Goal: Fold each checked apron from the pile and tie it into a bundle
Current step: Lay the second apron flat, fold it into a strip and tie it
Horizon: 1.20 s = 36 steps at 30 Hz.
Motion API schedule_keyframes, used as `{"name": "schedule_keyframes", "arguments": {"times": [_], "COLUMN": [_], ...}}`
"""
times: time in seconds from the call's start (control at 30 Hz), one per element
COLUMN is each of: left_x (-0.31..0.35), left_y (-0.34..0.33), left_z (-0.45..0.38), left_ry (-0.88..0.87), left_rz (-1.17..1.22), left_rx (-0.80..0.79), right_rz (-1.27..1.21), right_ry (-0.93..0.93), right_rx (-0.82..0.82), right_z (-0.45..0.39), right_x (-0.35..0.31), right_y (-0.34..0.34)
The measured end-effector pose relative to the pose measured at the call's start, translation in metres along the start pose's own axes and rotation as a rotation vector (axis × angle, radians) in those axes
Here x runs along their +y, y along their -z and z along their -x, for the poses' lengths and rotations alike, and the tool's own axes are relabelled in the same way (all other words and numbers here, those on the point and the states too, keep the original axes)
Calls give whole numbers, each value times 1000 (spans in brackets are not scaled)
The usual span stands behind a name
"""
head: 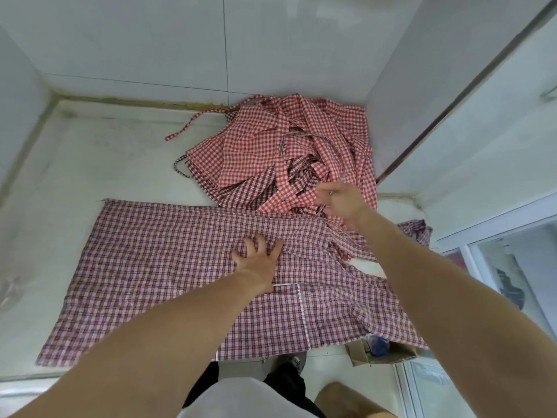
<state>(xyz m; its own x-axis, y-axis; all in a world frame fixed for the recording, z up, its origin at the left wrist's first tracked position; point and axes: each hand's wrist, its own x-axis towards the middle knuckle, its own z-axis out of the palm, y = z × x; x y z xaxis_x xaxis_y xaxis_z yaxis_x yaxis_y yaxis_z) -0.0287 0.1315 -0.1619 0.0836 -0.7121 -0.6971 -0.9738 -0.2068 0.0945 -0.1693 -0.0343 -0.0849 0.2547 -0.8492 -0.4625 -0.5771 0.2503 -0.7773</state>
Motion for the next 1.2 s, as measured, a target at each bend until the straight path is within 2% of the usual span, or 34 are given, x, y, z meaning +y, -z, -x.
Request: {"name": "schedule_keyframes", "arguments": {"times": [0.07,0.27,0.3,0.4,0.47,0.5,0.63,0.8,1.0,1.1,1.13,1.2], "left_x": [2,2,3,5,6,7,10,10,11,12,13,14], "left_y": [-2,-1,-1,-1,0,0,3,7,6,6,6,6], "left_z": [-1,-1,-2,-3,-3,-4,-8,-9,-10,-9,-9,-10], "left_ry": [16,28,32,46,61,69,102,111,116,126,132,139], "left_rz": [3,21,20,13,6,-3,-91,-136,-146,-99,-83,-70], "left_rx": [-3,3,7,10,8,10,17,25,24,45,58,63], "right_rz": [-56,130,197,604,726,742,792,817,813,790,769,681], "right_ry": [18,163,216,373,415,406,167,19,33,-116,-147,-113], "right_rx": [59,143,144,148,114,52,-375,-483,-364,-355,-315,-121], "right_z": [-10,-52,-58,-59,-42,-32,-3,3,-17,-30,-34,-41], "right_x": [-20,-84,-94,-106,-94,-82,-16,27,-6,-53,-69,-100], "right_y": [12,52,58,63,55,48,23,25,75,105,114,126]}}
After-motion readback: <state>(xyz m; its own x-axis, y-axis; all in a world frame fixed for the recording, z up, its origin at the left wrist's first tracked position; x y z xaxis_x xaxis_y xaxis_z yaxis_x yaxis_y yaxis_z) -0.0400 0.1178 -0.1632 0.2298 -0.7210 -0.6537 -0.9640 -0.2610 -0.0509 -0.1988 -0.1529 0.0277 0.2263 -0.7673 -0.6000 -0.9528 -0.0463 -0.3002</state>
